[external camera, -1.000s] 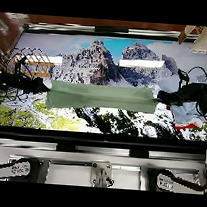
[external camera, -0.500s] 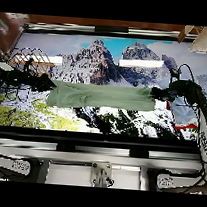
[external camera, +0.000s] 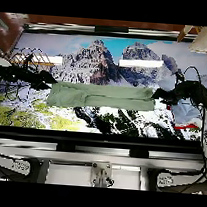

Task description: Fold the shirts.

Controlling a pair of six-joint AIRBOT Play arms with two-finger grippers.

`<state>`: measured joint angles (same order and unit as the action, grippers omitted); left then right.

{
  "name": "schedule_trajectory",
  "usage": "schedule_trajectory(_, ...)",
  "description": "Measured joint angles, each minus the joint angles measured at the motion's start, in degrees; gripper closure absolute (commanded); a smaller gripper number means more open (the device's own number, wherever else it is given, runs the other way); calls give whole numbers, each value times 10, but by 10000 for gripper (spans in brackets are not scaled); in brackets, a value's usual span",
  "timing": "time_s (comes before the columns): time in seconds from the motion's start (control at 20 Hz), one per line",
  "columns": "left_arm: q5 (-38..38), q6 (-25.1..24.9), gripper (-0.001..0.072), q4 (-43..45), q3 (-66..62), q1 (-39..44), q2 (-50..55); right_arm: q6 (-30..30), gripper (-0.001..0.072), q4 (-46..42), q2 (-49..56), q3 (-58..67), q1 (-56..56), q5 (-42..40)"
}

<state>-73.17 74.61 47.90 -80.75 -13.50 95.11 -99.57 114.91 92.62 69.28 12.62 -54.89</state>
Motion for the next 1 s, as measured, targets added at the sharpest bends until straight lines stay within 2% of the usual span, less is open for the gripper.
schedule_trajectory(0.15, -13, 0, -10, 0, -4, 9, -14, -8, 38, 62, 26, 1, 1, -9)
schedule_trajectory(0.2, -17, -1, -10, -1, -5, 12, -19, -11, 64, 79, 35, 2, -4, -7)
schedule_trajectory(0.25, -19, -5, -10, -5, -5, 17, -26, -14, 196, 95, 44, 2, -12, -6)
schedule_trajectory(0.3, -19, -12, -9, -14, -5, 22, -33, -16, 417, 103, 51, 2, -19, -6)
schedule_trajectory(0.35, -19, -19, -6, -26, -6, 28, -42, -19, 584, 107, 56, 1, -27, -7)
schedule_trajectory(0.4, -18, -25, -4, -38, -6, 35, -49, -24, 633, 111, 56, -1, -35, -12)
schedule_trajectory(0.45, -14, -30, 39, -52, -6, 44, -56, -31, 633, 110, 53, -1, -42, -12)
schedule_trajectory(0.5, -10, -33, 257, -65, -6, 52, -61, -35, 639, 110, 45, -1, -48, -12)
schedule_trajectory(0.55, -2, -36, 529, -76, -6, 64, -65, -40, 639, 112, 32, -1, -49, -19)
schedule_trajectory(0.6, 6, -38, 652, -83, -6, 76, -66, -46, 640, 115, 14, 0, -52, -20)
schedule_trajectory(0.65, 16, -41, 677, -91, -3, 93, -67, -49, 640, 118, -6, 0, -55, -21)
schedule_trajectory(0.85, 83, -44, 677, -104, 16, 190, -50, -54, 640, 120, -117, 0, -58, -62)
schedule_trajectory(1.0, 145, -43, 677, -123, 25, 282, -18, -31, 640, 120, -201, 0, -59, -103)
